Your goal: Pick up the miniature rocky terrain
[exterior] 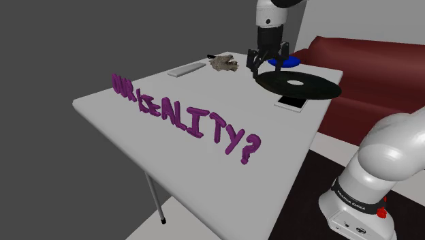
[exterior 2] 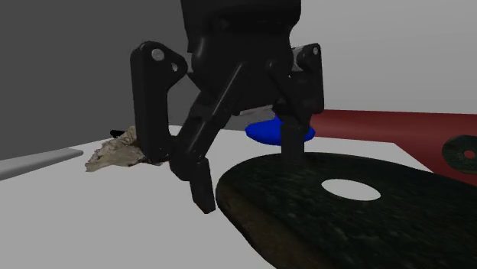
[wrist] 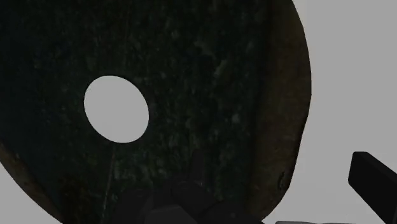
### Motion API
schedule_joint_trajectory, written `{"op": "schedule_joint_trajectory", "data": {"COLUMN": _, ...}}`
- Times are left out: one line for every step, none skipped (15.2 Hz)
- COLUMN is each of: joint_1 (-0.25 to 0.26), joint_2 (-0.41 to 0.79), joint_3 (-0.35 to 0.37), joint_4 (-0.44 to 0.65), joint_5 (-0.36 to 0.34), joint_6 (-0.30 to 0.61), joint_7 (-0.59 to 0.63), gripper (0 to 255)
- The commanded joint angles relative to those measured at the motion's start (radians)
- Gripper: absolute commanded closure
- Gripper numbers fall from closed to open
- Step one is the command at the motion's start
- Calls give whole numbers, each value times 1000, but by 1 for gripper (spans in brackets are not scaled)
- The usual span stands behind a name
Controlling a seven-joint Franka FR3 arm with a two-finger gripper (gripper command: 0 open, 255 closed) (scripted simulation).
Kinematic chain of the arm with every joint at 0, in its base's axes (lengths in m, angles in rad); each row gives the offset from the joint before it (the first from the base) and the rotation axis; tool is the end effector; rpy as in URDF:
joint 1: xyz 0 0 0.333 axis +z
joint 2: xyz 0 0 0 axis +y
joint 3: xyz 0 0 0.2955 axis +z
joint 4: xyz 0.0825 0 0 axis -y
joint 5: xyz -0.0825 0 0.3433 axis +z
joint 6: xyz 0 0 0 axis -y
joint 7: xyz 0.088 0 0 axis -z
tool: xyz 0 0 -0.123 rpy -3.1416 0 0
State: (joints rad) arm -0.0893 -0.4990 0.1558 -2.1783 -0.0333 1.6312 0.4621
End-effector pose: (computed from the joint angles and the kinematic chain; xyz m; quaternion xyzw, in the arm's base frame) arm 0.3633 0.0294 0.5476 0.9770 -0.2049 -0.0122 0.0587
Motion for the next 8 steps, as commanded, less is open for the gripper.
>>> {"op": "schedule_joint_trajectory", "data": {"joint_1": -21, "joint_2": 66, "joint_3": 26, "joint_4": 51, "joint_5": 11, "joint_6": 26, "joint_7": 112, "gripper": 0}}
{"op": "schedule_joint_trajectory", "data": {"joint_1": -32, "joint_2": 101, "joint_3": 36, "joint_4": 84, "joint_5": 12, "joint_6": 35, "joint_7": 162, "gripper": 0}}
{"op": "schedule_joint_trajectory", "data": {"joint_1": -43, "joint_2": 137, "joint_3": 46, "joint_4": 118, "joint_5": 12, "joint_6": 42, "joint_7": 211, "gripper": 0}}
{"op": "schedule_joint_trajectory", "data": {"joint_1": -53, "joint_2": 172, "joint_3": 54, "joint_4": 154, "joint_5": 10, "joint_6": 48, "joint_7": 260, "gripper": 0}}
{"op": "schedule_joint_trajectory", "data": {"joint_1": -63, "joint_2": 207, "joint_3": 62, "joint_4": 190, "joint_5": 8, "joint_6": 53, "joint_7": 309, "gripper": 0}}
{"op": "schedule_joint_trajectory", "data": {"joint_1": -72, "joint_2": 242, "joint_3": 68, "joint_4": 227, "joint_5": 4, "joint_6": 57, "joint_7": 357, "gripper": 0}}
{"op": "schedule_joint_trajectory", "data": {"joint_1": -80, "joint_2": 277, "joint_3": 73, "joint_4": 265, "joint_5": -1, "joint_6": 60, "joint_7": 404, "gripper": 0}}
{"op": "schedule_joint_trajectory", "data": {"joint_1": -88, "joint_2": 312, "joint_3": 77, "joint_4": 304, "joint_5": -7, "joint_6": 62, "joint_7": 451, "gripper": 0}}
